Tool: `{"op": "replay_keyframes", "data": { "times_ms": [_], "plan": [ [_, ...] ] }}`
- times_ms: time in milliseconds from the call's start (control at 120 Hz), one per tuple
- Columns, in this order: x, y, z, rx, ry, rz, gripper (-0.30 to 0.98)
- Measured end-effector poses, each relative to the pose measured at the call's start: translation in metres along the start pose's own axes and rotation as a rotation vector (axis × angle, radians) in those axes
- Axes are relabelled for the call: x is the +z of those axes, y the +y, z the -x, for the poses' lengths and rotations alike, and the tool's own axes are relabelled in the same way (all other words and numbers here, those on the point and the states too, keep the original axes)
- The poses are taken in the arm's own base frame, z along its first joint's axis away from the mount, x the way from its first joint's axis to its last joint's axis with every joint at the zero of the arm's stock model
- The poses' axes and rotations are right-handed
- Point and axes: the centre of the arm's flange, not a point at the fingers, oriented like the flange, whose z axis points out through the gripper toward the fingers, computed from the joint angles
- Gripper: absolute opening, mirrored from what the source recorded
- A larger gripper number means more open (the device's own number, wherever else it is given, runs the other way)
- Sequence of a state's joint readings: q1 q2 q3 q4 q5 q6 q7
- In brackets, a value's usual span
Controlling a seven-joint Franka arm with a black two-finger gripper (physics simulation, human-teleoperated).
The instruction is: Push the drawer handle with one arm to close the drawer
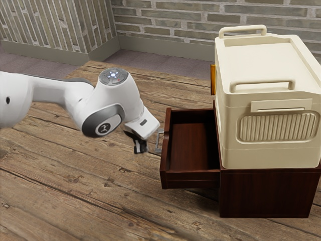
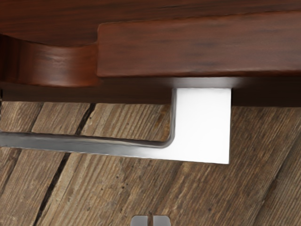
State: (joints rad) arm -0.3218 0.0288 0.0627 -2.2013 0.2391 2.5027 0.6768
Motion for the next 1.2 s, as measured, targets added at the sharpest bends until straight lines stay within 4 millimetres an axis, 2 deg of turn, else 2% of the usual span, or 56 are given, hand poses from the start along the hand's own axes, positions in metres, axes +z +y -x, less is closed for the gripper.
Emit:
{"op": "replay_keyframes", "data": {
  "times_ms": [158,283,442,583,800,975,1200],
  "plan": [
    [0.005,-0.026,0.013,0.009,0.018,-0.015,-0.1],
    [0.013,-0.032,0.019,-0.001,0.038,-0.002,-0.1],
    [0.014,-0.025,0.009,0.046,0.057,0.001,-0.1],
    [0.019,-0.027,0.007,0.073,0.063,-0.004,-0.1],
    [0.023,-0.036,-0.01,0.112,0.082,-0.02,-0.1],
    [0.024,-0.032,-0.02,0.145,0.092,-0.022,-0.1],
    [0.025,-0.034,-0.044,0.184,0.11,-0.036,-0.1]
  ]
}}
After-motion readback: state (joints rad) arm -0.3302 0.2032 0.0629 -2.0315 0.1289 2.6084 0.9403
